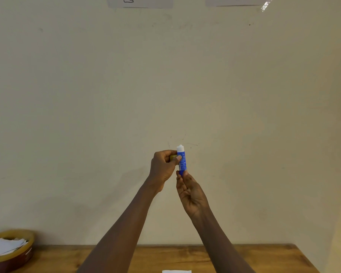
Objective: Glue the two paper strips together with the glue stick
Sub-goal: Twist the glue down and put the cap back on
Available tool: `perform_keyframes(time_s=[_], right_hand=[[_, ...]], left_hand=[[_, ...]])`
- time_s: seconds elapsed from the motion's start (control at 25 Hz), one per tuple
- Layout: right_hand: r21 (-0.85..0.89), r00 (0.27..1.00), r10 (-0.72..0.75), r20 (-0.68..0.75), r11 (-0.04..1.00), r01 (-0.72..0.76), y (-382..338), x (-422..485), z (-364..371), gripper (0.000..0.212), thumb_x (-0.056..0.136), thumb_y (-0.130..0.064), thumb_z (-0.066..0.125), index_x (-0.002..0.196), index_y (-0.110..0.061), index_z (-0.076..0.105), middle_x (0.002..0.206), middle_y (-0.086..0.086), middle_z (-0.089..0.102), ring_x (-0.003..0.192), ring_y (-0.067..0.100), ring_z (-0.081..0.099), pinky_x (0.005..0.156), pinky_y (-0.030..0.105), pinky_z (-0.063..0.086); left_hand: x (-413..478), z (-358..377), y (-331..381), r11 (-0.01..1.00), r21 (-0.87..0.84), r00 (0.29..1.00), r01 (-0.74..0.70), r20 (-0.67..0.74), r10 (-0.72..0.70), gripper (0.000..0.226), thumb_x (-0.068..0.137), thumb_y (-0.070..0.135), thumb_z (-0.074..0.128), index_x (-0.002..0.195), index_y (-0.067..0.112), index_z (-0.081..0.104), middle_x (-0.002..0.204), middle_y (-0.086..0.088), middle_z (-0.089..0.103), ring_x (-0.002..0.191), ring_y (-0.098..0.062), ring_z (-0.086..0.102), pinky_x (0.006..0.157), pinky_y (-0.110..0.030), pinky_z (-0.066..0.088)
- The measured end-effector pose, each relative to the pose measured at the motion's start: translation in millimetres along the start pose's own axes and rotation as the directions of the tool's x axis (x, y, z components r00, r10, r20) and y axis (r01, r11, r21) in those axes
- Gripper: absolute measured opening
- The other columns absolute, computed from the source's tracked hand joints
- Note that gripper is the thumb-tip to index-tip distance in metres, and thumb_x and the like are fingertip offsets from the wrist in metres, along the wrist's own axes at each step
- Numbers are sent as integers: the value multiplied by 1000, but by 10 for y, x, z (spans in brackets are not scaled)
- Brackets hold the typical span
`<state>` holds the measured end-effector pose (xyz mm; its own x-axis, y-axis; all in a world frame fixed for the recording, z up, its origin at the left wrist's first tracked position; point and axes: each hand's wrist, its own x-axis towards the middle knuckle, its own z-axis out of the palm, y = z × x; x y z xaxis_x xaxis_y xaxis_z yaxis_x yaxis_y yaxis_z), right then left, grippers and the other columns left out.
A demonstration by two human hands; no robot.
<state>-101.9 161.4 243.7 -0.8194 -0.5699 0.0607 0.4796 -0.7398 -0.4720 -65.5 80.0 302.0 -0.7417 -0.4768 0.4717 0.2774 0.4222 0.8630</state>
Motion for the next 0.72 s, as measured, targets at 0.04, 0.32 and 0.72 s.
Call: perform_keyframes(time_s=[0.04,0.32,0.72], right_hand=[[-7,1000,-18,-12,1000,18,22,10,2,9,84,-1,52,85,-1,61,83,15,63,64,15,68,53,20,58],[-111,994,90,-55,989,-96,-6,8,7,39,86,-38,51,88,0,59,64,10,68,52,13,65,48,19,56],[29,999,-9,41,1000,8,42,2,1,10,86,-5,51,91,-2,59,80,14,67,69,17,68,60,23,58]], left_hand=[[0,10,-3,1000,25,1000,-6,-8,6,29,84,8,57,110,-4,58,110,-23,64,96,-34,61,92,-41,49],[3,-37,-33,1000,2,1000,16,-21,-16,26,84,7,56,107,-4,59,101,-21,66,88,-29,59,90,-41,48],[-21,-45,32,1000,7,1000,2,-5,-2,27,85,7,53,110,-4,58,110,-23,64,98,-36,60,93,-42,48]])
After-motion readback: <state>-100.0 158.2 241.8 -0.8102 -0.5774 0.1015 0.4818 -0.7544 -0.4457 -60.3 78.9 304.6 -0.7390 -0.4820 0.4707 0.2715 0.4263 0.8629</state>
